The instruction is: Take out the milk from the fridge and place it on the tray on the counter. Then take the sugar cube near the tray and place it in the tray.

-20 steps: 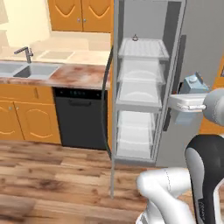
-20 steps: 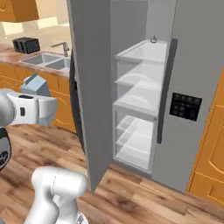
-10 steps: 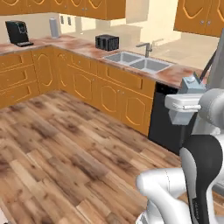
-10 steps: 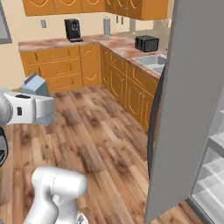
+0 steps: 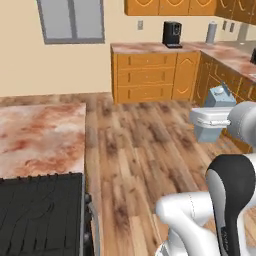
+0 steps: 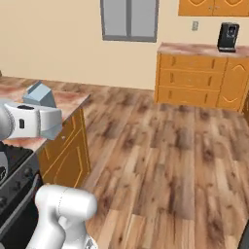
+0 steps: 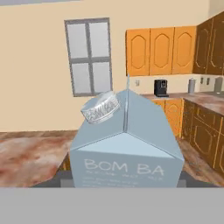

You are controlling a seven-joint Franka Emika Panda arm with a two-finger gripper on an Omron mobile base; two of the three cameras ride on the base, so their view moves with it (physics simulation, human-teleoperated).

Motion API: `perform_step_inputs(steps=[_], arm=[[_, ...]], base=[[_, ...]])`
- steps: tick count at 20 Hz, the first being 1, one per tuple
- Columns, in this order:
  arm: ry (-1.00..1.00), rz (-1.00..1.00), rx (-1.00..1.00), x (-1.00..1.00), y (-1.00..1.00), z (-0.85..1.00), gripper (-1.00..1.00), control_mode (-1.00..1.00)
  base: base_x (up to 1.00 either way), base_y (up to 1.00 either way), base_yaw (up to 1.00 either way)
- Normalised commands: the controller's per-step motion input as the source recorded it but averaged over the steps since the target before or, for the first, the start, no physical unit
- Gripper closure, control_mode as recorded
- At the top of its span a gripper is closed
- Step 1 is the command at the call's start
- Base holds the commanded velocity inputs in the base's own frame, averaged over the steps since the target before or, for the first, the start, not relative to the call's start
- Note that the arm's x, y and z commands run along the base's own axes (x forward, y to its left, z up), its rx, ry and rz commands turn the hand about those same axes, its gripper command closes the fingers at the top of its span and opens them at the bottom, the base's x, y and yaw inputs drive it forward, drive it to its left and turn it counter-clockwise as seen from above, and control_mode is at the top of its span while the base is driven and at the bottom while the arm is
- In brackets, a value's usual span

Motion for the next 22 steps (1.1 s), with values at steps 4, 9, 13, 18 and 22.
perform_step_inputs(steps=[4,9,13,18,22], arm=[[0.0,0.0,0.0,0.0,0.0,0.0,1.0,1.0],[0.0,0.0,0.0,0.0,0.0,0.0,1.0,1.0],[0.0,0.0,0.0,0.0,0.0,0.0,1.0,1.0],[0.0,0.0,0.0,0.0,0.0,0.0,1.0,1.0],[0.0,0.0,0.0,0.0,0.0,0.0,1.0,1.0]], base=[[0.1,-0.36,0.84],[0.16,-0.36,0.84],[0.25,-0.2,0.85],[0.07,-0.09,0.85],[0.08,0.08,0.78]])
